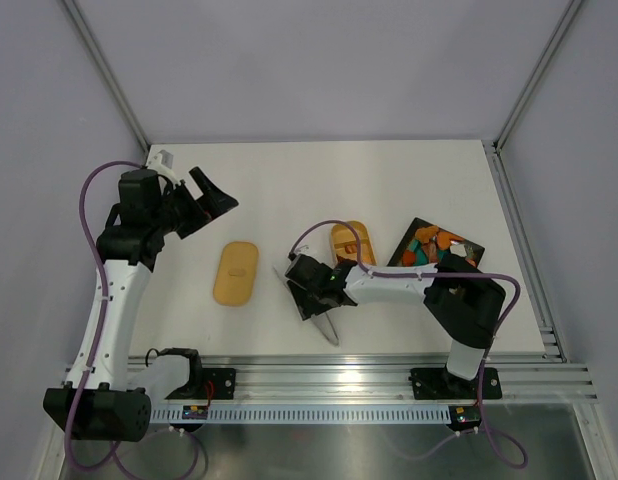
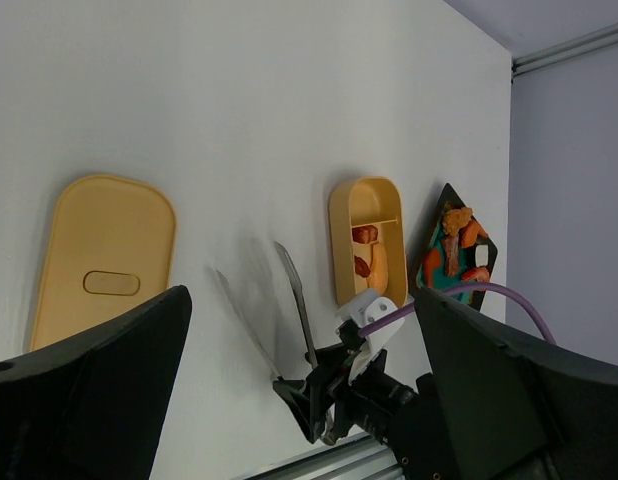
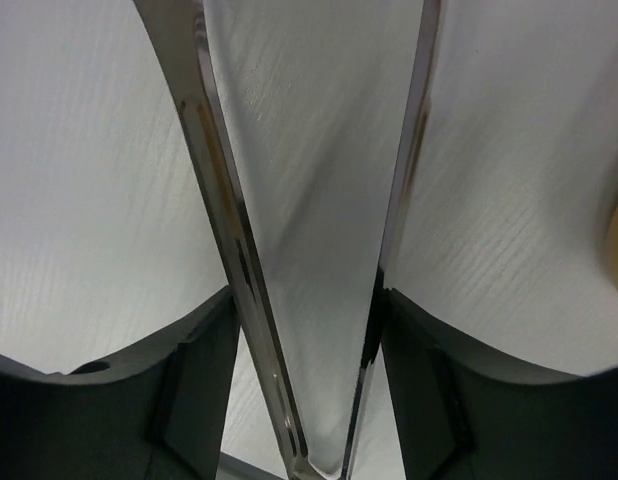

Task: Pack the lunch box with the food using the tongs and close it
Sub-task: Adjust the clamp at the center of the board.

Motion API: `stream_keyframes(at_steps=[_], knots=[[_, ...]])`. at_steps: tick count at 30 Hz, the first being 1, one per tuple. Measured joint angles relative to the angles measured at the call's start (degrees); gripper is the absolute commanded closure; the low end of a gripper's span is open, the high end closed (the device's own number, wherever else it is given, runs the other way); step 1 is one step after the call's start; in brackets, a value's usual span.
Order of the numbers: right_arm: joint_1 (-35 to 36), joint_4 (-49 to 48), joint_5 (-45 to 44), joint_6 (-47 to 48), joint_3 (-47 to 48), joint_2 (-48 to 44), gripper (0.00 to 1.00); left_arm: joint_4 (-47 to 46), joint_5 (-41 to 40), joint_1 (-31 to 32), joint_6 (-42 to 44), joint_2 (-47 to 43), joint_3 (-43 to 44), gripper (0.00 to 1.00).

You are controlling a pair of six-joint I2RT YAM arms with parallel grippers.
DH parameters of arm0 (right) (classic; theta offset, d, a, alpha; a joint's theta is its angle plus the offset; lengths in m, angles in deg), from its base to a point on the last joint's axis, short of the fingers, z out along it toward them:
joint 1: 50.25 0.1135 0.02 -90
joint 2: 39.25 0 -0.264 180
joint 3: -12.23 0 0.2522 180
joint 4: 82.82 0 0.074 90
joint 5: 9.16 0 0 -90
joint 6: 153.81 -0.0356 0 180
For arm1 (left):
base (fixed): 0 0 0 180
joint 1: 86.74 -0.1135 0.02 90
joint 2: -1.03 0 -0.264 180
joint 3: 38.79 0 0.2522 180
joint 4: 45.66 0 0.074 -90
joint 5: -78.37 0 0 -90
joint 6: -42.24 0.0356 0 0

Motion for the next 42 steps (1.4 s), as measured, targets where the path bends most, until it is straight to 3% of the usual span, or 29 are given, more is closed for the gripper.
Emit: stream_keyframes(at_steps=[5,9,17,24,27,28,29,31,32,37,42], knots=[[3.3,1.6,-6.8,-1.1,1.8,2.0,0.29,-0.2,0.7,0.0,0.0,0.0,0.0,0.01],[5.6,3.2,-11.3,-2.8,3.0,2.7,0.13,-0.3,1.2,0.0,0.0,0.0,-0.2,0.01],[8.1,5.1,-16.6,-7.3,3.0,2.7,0.12,-1.3,2.1,0.0,-0.2,0.0,-1.2,0.01],[10.9,4.5,-19.5,-11.8,2.6,3.3,0.28,-2.5,2.8,0.0,-0.9,0.0,-2.0,0.01],[12.1,2.6,-20.6,-13.4,3.3,4.5,0.46,-2.8,3.3,0.0,-1.1,0.0,-2.3,0.01],[12.4,1.9,-20.8,-13.9,3.3,4.8,0.64,-2.8,3.4,0.0,-1.2,0.0,-2.3,0.01],[12.6,1.4,-20.9,-14.3,3.3,4.9,0.76,-2.8,3.4,0.0,-1.2,0.0,-2.3,0.01],[12.7,1.2,-21.5,-15.0,3.5,5.0,0.95,-2.8,3.6,0.0,-1.2,0.0,-2.3,0.01],[12.7,1.4,-21.6,-15.0,3.5,5.0,1.00,-2.8,3.6,0.0,-1.2,0.0,-2.3,0.01],[12.7,5.5,-20.2,-10.8,2.3,1.5,1.00,-2.7,3.6,0.0,-1.2,-0.1,-2.3,0.01],[9.2,13.2,-17.4,-6.8,2.9,-12.3,1.00,-2.1,3.5,0.0,-1.0,-0.1,-1.7,0.01]])
